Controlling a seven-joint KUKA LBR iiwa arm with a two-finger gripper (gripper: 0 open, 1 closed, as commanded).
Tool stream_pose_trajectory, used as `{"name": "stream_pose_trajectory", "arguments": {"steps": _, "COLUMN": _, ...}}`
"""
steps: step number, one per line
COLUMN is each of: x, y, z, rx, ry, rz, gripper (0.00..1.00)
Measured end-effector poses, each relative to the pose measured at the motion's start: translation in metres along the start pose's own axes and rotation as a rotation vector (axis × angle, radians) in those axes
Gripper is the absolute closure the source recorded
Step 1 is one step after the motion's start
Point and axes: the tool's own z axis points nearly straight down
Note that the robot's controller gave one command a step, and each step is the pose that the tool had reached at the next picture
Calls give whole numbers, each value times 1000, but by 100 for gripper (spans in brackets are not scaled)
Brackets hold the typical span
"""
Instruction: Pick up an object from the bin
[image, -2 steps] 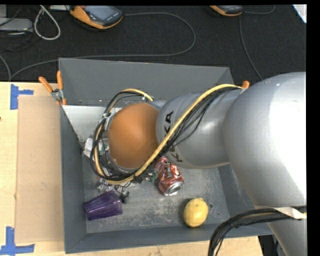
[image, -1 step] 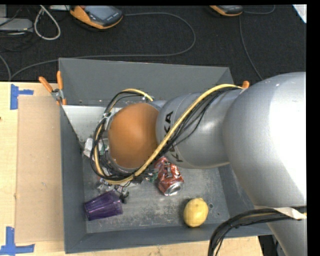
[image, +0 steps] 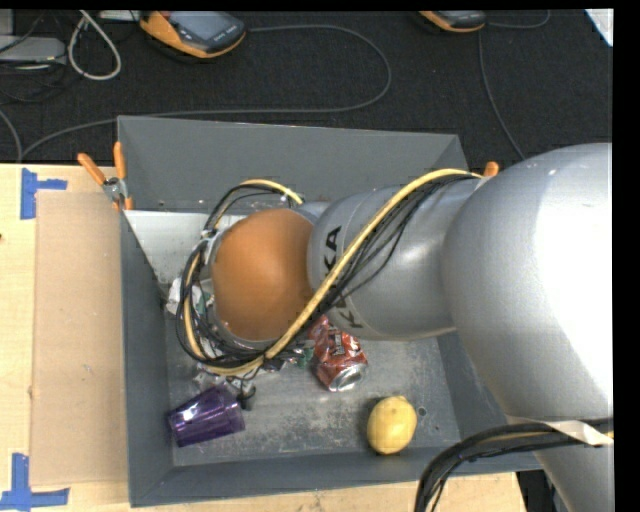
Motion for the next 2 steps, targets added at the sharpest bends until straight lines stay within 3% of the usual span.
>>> {"name": "stream_pose_trajectory", "arguments": {"steps": 1, "x": 5, "y": 12, "z": -100, "rx": -6, "ry": 0, "rz": 29, "gripper": 100}}
{"name": "stream_pose_trajectory", "arguments": {"steps": 2, "x": 4, "y": 17, "z": -15, "rx": -7, "ry": 1, "rz": 17, "gripper": 100}}
